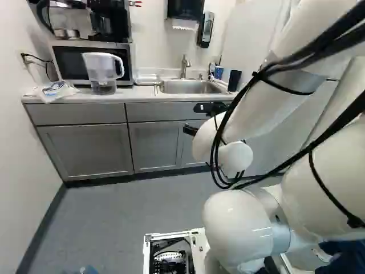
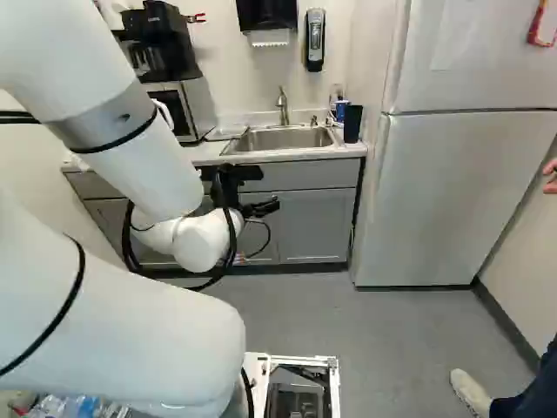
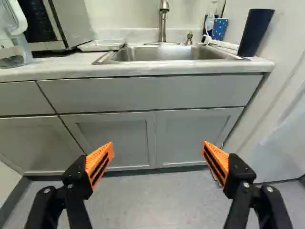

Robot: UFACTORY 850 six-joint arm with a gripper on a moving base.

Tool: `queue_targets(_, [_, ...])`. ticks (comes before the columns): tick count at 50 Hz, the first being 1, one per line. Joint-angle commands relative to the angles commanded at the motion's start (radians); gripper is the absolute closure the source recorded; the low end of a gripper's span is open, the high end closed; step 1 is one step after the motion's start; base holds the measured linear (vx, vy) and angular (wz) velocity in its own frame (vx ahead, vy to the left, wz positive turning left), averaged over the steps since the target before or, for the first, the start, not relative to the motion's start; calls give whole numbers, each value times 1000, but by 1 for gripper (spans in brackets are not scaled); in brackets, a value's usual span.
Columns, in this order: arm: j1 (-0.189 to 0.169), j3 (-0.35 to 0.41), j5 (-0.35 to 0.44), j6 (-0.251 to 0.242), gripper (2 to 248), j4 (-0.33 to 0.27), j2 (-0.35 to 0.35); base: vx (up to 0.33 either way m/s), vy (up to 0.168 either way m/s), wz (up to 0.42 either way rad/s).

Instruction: Rinse the cup and place it in the tray

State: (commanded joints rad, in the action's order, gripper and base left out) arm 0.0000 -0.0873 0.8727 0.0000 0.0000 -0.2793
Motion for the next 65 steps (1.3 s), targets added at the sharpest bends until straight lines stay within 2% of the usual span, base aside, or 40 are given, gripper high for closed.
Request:
queue_targets(21, [0,-2,0,0,3,0,3,0,0,0])
queue_targets(47, [-9,-42,0,0,3,0,48,0,0,0])
queue_targets(65, [-17,-73,0,0,3,0,36,0,0,0])
